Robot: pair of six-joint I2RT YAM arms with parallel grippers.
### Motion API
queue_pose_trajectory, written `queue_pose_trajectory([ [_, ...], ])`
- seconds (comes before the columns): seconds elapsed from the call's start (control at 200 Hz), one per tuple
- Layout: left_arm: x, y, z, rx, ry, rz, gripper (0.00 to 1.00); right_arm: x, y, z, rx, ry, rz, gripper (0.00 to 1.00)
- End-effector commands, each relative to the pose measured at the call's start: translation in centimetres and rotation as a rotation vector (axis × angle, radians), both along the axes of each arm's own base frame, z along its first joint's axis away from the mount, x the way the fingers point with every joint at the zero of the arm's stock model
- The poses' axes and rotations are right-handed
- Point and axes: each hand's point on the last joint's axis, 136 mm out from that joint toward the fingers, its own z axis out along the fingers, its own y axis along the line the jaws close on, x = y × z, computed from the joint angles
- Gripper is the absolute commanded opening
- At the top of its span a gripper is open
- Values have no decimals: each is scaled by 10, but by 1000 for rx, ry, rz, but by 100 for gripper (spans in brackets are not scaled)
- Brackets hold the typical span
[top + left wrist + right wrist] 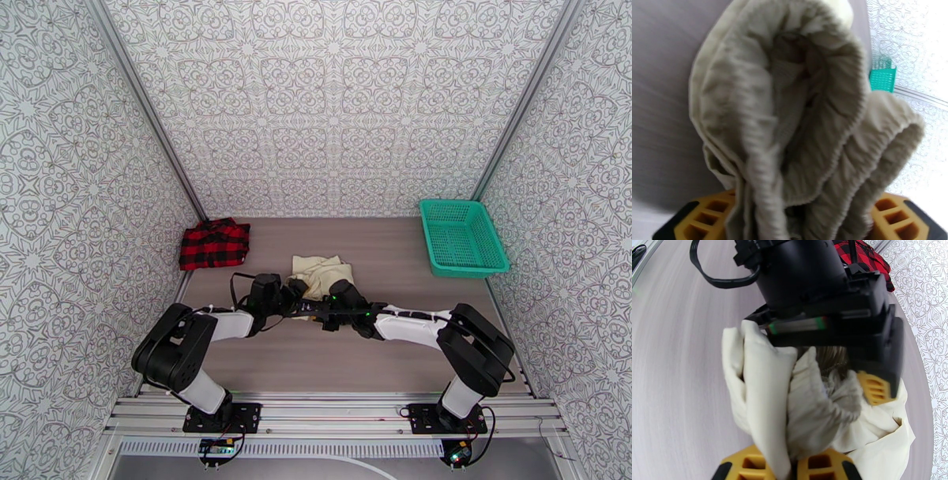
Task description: Fold and stack the mixed laundry pile
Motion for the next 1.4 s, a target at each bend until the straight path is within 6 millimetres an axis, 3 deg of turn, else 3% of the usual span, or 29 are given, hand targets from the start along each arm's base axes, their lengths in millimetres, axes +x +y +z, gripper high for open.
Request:
queue_pose_trajectory([
  [0.0, 7, 2, 3, 28, -12, -10, 41, 3, 5, 19, 58, -31, 9, 0],
  [0.055, 11, 3, 3, 47, -19, -13, 12, 4, 5, 20, 62, -33, 0, 0],
  [0.09, 13, 4, 4, 69, -25, -18, 0, 6, 4, 20, 64, -35, -15, 1],
  [0.125, 16, 6, 4, 94, -33, -24, 0, 9, 3, 21, 70, -38, -34, 11],
  [0.155, 19, 8, 7, 110, -53, -29, 0, 12, 1, 22, 78, -39, -59, 28],
  [0.2, 26, 11, 12, 127, -92, -33, 0, 13, -2, 24, 90, -36, -79, 42],
  [0.25, 33, 16, 16, 156, -124, -42, 0, 13, -5, 26, 104, -20, -103, 52],
  [0.32, 46, 25, 24, 214, -170, -62, 0, 12, -12, 28, 128, 10, -137, 57],
  [0.545, 103, 42, 68, 438, -360, -251, 0, 15, -38, 64, 299, 32, -255, 59],
  [0.665, 135, 61, 77, 618, -419, -379, 0, 23, -51, 72, 327, -5, -316, 59],
  [0.945, 205, 141, 100, 938, -524, -400, 0, 40, -82, 71, 389, -26, -445, 56],
  [1.11, 222, 176, 124, 993, -597, -393, 0, 42, -88, 66, 399, -26, -466, 56],
  [1.315, 221, 208, 159, 1025, -707, -410, 0, 49, -87, 60, 394, -18, -474, 56],
  [1.395, 219, 228, 166, 1016, -706, -392, 0, 52, -84, 60, 394, -14, -471, 56],
])
